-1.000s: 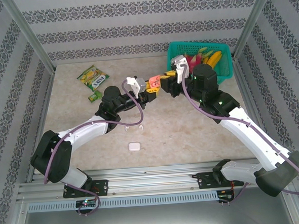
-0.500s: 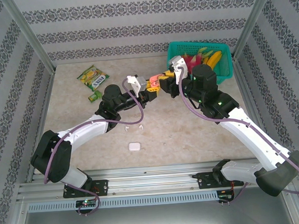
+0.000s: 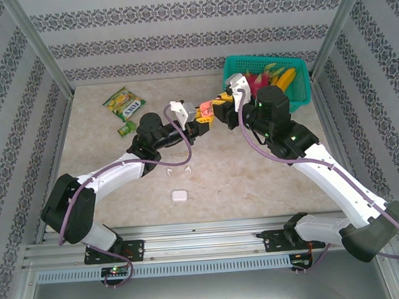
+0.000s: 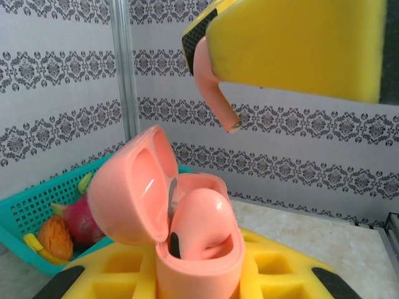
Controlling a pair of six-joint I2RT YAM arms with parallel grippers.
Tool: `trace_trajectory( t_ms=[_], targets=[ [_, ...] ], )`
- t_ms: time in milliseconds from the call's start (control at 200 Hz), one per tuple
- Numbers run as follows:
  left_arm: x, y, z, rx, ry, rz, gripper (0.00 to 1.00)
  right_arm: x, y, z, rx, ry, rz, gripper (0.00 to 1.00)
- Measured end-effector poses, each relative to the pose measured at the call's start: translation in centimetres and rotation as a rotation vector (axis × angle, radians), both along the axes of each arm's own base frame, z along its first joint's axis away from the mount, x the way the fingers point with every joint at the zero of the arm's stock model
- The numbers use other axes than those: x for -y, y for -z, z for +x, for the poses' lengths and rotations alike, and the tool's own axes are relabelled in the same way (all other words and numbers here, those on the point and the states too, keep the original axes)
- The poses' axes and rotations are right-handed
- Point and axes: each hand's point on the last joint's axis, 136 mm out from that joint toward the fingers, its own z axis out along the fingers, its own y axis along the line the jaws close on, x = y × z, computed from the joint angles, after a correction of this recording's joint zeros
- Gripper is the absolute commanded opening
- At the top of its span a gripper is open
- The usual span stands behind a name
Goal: Insert wireless bluetooth earbuds into charging case
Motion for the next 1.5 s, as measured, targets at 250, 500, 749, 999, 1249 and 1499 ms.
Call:
trace_trajectory(
  t_ms=[250,500,749,999,1249,1499],
  targets=[
    [0.0,0.0,0.0,0.0,0.0,0.0,0.0,-0.1,1.1,0.1,-0.019,0.001,-0.012,0.29],
    [0.0,0.0,0.0,0.0,0.0,0.0,0.0,-0.3,2.0,0.5,-0.036,0.001,-0.022,0.29],
    [0.0,0.0,0.0,0.0,0.0,0.0,0.0,-0.4,2.4,0.7,-0.047,0.002,-0.026,0.29],
    [0.1,0.0,-0.1,-0.001,0.002,0.001,0.0,-0.3,2.6,0.9,-0.045,0.008,-0.025,0.29],
    [0.2,0.1,-0.1,-0.004,0.005,0.002,0.0,-0.2,2.7,1.0,-0.036,0.018,-0.038,0.28],
    [0.1,0.2,-0.1,-0.007,0.001,0.004,0.0,-0.3,3.0,1.1,-0.002,0.031,-0.091,0.28]
  ],
)
